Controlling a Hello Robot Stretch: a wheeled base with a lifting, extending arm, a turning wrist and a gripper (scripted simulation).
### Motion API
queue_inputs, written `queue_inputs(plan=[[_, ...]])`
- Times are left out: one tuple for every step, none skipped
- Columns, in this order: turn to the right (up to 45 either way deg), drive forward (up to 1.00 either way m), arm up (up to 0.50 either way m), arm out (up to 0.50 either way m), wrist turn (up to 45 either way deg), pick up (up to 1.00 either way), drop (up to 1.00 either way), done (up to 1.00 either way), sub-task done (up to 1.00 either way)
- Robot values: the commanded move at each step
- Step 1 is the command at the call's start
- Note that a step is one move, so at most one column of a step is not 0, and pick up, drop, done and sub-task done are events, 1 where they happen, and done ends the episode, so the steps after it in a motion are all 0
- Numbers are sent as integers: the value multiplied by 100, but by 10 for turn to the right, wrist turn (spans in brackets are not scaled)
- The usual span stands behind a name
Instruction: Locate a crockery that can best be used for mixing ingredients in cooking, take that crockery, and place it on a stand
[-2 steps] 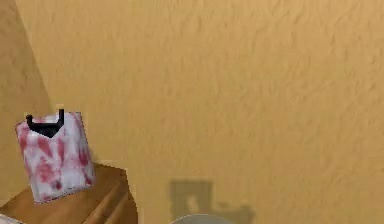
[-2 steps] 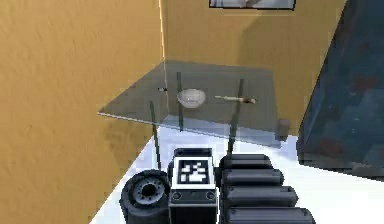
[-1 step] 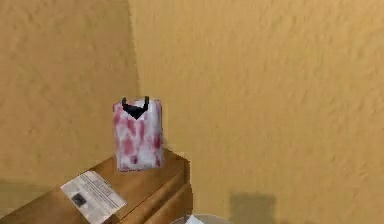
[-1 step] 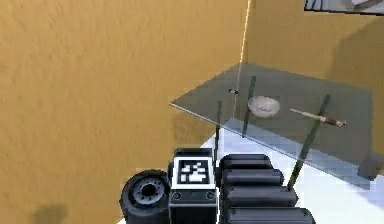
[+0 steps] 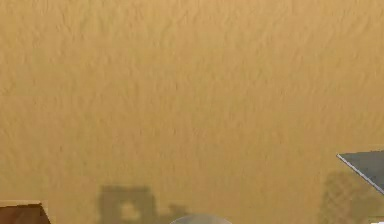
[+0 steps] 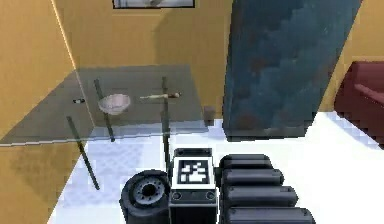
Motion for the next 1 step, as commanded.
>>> queue_inputs(plan=[[450,0,0,0,0,0,0,0,0]])
